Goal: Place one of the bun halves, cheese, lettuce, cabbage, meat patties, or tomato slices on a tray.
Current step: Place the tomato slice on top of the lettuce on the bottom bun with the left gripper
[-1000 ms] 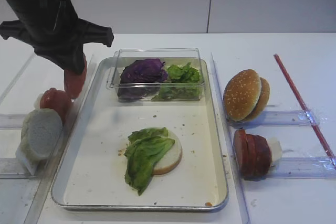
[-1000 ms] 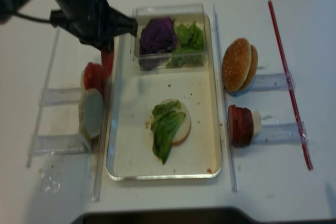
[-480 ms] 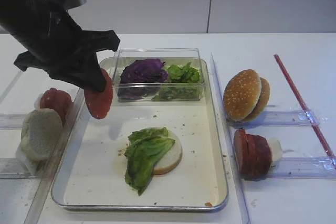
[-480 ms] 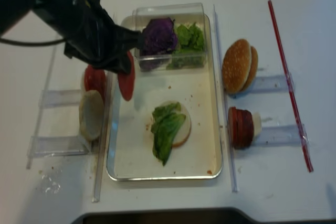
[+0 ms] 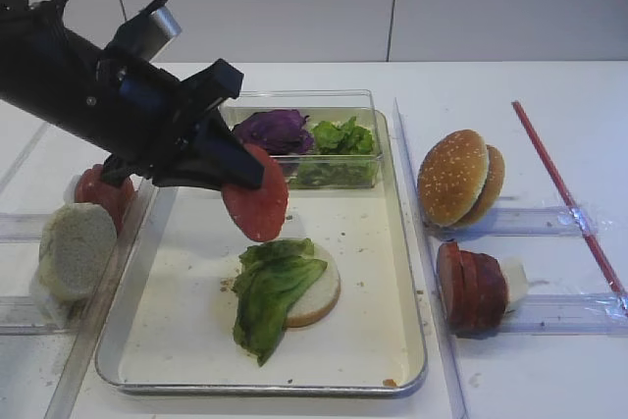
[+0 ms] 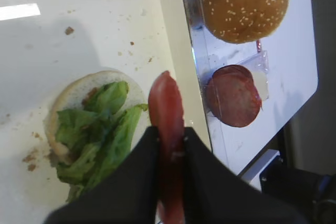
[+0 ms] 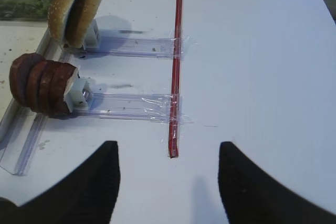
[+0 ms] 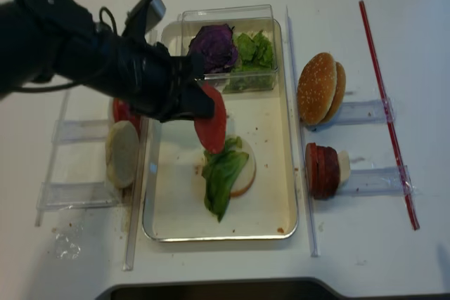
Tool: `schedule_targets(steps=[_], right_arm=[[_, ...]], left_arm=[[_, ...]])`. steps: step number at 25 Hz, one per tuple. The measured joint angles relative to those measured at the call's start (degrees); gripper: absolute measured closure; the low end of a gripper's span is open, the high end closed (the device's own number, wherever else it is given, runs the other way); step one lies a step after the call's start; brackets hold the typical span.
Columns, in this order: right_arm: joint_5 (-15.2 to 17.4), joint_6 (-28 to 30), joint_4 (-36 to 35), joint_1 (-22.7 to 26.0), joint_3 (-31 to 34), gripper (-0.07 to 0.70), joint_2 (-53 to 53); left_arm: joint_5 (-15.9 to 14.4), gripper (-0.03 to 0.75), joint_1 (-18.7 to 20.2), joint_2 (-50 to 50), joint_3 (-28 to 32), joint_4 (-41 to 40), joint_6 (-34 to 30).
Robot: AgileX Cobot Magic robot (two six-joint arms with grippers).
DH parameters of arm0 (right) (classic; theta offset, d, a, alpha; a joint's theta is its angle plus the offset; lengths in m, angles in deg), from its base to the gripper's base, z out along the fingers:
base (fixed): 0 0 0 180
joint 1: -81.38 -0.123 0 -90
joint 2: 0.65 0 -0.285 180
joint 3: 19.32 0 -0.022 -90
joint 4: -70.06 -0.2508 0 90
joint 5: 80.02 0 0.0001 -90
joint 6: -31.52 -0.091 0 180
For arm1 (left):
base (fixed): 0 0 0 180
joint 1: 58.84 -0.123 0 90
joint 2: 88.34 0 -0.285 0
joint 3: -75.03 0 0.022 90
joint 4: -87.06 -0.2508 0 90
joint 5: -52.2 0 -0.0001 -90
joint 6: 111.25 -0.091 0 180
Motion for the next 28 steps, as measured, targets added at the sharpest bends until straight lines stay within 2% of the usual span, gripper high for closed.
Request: schedule_targets(steps=[9,14,20,24,28], right_arm=[[0.0,0.0,0.0,0.0,0.0,0.197,0.0],[0.0,0.0,0.0,0.0,0.0,0.198,0.0],[0.0,0.0,0.0,0.0,0.0,0.206,0.0],[0.0,0.0,0.0,0.0,0.0,0.206,0.0],[0.0,0.0,0.0,0.0,0.0,0.206,0.0]], left_arm=[[0.3,0.661,0.0,0.0,3.2,7.7,-5.9],[-2.7,0.661,0.2,3.1,3.2,13.3,-8.9],[-3.8,0.661,2.3,8.1,3.2,13.9,-9.5],[-3.3,0.661,3.4,8.6,3.2,15.1,-11.6],[-1.4,0.661,3.7,8.6,3.2,15.2,-12.6]])
